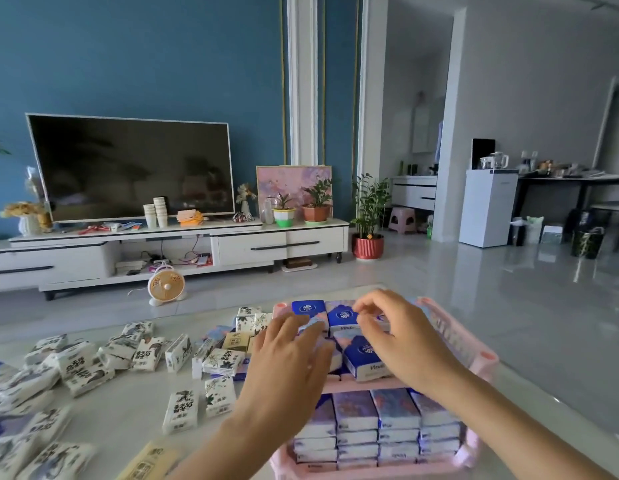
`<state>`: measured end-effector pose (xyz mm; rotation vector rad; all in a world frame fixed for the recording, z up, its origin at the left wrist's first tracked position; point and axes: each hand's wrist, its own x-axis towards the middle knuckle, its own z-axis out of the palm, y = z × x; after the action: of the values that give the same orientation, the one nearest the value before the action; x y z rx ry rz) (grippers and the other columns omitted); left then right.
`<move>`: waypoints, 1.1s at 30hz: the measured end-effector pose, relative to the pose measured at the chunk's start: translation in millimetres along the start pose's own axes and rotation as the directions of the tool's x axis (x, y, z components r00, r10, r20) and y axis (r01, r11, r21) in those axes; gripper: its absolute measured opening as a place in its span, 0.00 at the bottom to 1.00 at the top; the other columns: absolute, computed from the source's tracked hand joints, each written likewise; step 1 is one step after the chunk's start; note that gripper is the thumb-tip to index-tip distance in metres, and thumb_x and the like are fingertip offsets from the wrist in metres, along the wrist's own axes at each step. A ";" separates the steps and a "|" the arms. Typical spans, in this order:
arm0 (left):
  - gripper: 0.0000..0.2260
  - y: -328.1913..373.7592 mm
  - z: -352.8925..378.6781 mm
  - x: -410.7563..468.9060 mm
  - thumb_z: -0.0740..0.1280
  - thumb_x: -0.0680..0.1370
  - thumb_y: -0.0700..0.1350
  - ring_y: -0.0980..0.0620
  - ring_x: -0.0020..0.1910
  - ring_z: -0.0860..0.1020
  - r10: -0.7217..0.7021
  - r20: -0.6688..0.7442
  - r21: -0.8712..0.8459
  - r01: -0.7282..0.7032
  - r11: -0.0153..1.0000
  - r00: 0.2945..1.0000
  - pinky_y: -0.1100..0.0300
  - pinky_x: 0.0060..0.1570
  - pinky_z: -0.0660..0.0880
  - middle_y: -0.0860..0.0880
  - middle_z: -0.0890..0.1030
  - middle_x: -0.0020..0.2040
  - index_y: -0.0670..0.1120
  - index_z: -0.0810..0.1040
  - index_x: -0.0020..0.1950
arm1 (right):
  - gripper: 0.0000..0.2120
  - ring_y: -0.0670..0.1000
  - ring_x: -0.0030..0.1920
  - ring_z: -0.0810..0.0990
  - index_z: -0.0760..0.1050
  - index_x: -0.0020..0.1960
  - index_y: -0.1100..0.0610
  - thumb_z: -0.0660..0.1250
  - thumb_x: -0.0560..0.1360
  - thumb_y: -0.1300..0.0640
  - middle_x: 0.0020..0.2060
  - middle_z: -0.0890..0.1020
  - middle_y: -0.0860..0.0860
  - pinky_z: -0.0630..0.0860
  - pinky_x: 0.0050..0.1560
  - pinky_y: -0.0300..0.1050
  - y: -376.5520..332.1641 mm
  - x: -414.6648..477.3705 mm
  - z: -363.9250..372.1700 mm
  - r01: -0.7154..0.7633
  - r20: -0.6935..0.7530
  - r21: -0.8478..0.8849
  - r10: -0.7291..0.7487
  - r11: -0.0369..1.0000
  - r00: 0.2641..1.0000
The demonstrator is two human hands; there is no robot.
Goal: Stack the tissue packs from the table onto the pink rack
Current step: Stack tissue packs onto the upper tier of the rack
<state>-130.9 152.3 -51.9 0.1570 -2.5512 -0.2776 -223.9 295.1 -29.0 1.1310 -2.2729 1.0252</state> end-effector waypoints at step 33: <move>0.15 -60.2 -1.0 -50.8 0.55 0.77 0.48 0.62 0.56 0.72 -0.032 -0.403 -0.387 -0.139 0.911 0.915 0.75 0.56 0.64 0.56 0.75 0.55 0.46 0.75 0.58 | 0.13 0.41 0.59 0.71 0.76 0.57 0.55 0.69 0.73 0.58 0.56 0.75 0.43 0.59 0.61 0.23 10.4 -52.0 2.8 0.137 0.025 -0.045 -0.136 0.990 0.990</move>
<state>-84.7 102.3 -91.5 -0.0197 -2.0323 -0.6780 -201.6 323.8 -67.7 1.2655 -2.1901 0.9067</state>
